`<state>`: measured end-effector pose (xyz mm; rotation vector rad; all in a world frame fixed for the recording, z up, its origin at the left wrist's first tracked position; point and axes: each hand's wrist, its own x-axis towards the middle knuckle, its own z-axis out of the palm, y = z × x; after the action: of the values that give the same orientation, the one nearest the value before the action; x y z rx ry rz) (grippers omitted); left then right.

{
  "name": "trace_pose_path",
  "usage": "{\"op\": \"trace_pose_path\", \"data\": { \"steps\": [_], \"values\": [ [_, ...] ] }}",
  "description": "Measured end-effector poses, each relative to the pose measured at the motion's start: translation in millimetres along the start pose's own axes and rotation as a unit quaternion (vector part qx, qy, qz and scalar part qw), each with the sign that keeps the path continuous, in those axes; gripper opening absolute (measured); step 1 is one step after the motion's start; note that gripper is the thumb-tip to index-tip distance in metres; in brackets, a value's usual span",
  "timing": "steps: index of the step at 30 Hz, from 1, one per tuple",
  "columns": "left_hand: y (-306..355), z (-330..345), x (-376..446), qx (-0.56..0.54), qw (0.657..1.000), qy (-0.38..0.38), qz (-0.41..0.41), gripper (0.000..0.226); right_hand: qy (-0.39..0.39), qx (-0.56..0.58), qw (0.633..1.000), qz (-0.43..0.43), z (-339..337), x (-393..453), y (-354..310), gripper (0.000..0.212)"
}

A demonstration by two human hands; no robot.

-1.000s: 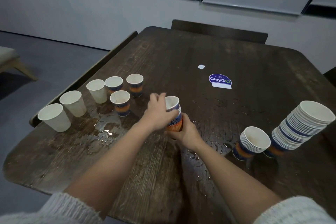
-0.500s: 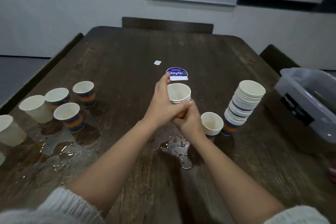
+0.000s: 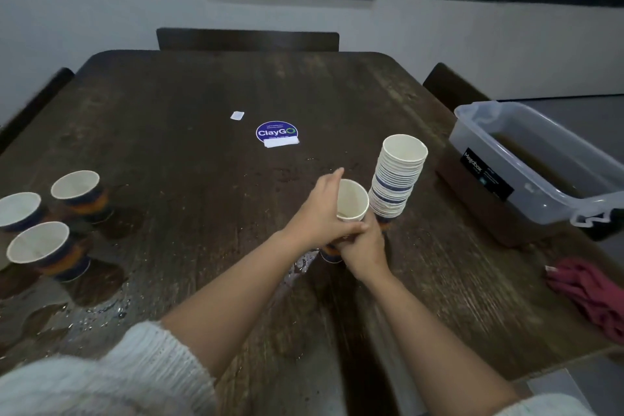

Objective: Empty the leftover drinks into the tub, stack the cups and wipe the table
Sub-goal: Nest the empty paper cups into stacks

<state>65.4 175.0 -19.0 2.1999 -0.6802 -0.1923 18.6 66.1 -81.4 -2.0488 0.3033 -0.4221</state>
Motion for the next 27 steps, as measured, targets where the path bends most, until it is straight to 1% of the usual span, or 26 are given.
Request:
{"op": "trace_pose_path", "data": {
  "steps": [2, 4, 7, 10, 12, 13, 15, 16, 19, 22, 25, 27],
  "values": [
    [-10.9, 8.5, -0.5, 0.069, 0.996, -0.052, -0.02, 0.106, -0.05, 0.011, 0.998, 0.021, 0.5, -3.2, 10.8, 0.081],
    [-20.0, 14.5, -1.5, 0.11, 0.991, -0.067, -0.026, 0.094, -0.092, 0.014, 0.995, 0.047, 1.3, -6.2, 19.9, 0.084],
    [-24.6, 17.7, 1.8, 0.105, 0.992, -0.068, -0.03, 0.085, -0.126, 0.006, 0.988, 0.093, -1.4, -8.2, 24.9, 0.076],
    [-23.3, 18.8, 3.5, 0.067, 0.994, -0.078, -0.036, 0.088, -0.121, -0.017, 0.984, 0.131, -1.3, -10.8, 26.5, 0.066],
    [-24.0, 18.5, 3.4, 0.039, 0.995, -0.084, -0.043, 0.093, -0.118, -0.064, 0.979, 0.151, 2.5, -10.4, 28.2, 0.055],
    [-24.9, 17.7, 3.4, 0.031, 0.995, -0.086, -0.044, 0.097, -0.125, -0.114, 0.972, 0.161, 4.6, -10.4, 30.2, 0.053],
    [-26.5, 14.3, 2.8, 0.028, 0.994, -0.09, -0.048, 0.103, -0.149, -0.219, 0.945, 0.193, 6.6, -11.5, 30.3, 0.054],
    [-28.4, 12.1, 0.7, 0.031, 0.994, -0.089, -0.051, 0.105, -0.156, -0.252, 0.933, 0.206, 7.4, -13.0, 29.9, 0.053],
    [-35.1, 3.6, -9.6, 0.049, 0.994, -0.081, -0.063, 0.106, -0.181, -0.274, 0.917, 0.227, 9.9, -18.3, 24.4, 0.047],
    [-46.0, -8.2, -27.5, 0.072, 0.991, -0.073, -0.088, 0.096, -0.226, -0.268, 0.912, 0.215, 16.8, -23.8, 11.9, 0.039],
    [-60.1, -23.8, -51.4, 0.083, 0.986, -0.064, -0.127, 0.086, -0.286, -0.261, 0.907, 0.164, 31.2, -24.8, -7.3, 0.036],
    [-70.9, -37.5, -69.9, 0.085, 0.983, -0.042, -0.156, 0.079, -0.315, -0.263, 0.904, 0.125, 44.4, -24.4, -22.5, 0.032]
  ]
}}
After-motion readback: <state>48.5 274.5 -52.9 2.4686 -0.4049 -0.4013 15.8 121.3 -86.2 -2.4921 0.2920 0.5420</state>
